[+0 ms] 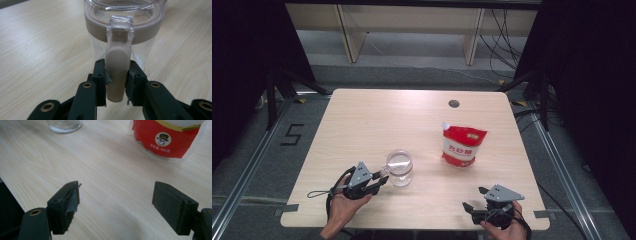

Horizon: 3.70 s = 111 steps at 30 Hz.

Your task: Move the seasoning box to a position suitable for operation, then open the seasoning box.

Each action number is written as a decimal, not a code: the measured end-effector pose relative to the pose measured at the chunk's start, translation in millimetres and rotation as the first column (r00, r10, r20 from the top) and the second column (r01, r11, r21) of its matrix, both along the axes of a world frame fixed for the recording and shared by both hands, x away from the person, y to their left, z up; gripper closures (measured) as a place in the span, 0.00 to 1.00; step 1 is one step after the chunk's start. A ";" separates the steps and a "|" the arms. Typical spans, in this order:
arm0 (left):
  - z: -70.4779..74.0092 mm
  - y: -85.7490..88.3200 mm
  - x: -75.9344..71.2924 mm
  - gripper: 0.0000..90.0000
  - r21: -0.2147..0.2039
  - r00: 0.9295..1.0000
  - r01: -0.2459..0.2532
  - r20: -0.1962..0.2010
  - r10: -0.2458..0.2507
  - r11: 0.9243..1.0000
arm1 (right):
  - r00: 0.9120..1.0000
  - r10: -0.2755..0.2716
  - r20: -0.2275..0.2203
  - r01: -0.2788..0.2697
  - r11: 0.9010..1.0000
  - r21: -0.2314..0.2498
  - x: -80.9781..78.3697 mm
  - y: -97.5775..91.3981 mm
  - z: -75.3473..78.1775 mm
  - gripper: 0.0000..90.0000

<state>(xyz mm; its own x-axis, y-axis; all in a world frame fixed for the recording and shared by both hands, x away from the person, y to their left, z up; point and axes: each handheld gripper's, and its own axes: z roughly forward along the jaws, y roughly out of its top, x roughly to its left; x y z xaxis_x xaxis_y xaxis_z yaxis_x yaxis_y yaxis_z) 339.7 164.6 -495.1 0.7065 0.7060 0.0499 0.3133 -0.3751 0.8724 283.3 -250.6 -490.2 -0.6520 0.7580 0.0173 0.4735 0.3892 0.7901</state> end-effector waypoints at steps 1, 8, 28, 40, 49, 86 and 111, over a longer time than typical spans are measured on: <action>-0.2 -0.6 -0.8 0.80 -0.010 1.000 -0.019 -0.016 0.019 1.000 | 1.000 0.001 0.004 -0.001 1.000 -0.004 0.1 -0.1 -0.1 0.25; 3.0 -0.5 3.2 0.80 -0.016 0.997 -0.072 0.031 0.072 0.997 | 1.000 0.000 -0.015 0.000 1.000 -0.004 -1.1 2.0 -0.3 0.25; 1.7 3.0 5.5 0.81 -0.048 0.997 0.077 0.008 -0.077 0.996 | 1.000 0.001 -0.015 -0.001 1.000 -0.004 -1.1 2.0 -0.2 0.25; 1.8 -13.2 -2.6 0.81 -0.069 0.978 0.208 0.021 -0.207 0.976 | 1.000 -0.001 -0.009 0.001 1.000 -0.002 -1.0 1.9 -0.3 0.26; 1.3 -18.5 -4.4 0.81 -0.065 0.964 0.265 0.027 -0.264 0.962 | 1.000 0.013 0.000 -0.013 1.000 -0.011 0.6 1.7 -0.3 0.26; 28.5 -23.6 -27.5 0.28 -0.105 0.967 0.247 -0.032 -0.251 0.963 | 1.000 0.019 -0.022 -0.019 1.000 0.008 -0.1 3.6 0.7 0.26; 47.2 -28.9 -36.7 0.25 -0.182 0.980 0.188 -0.038 -0.198 0.965 | 0.999 0.039 0.003 -0.039 0.999 0.013 0.8 5.0 1.5 0.26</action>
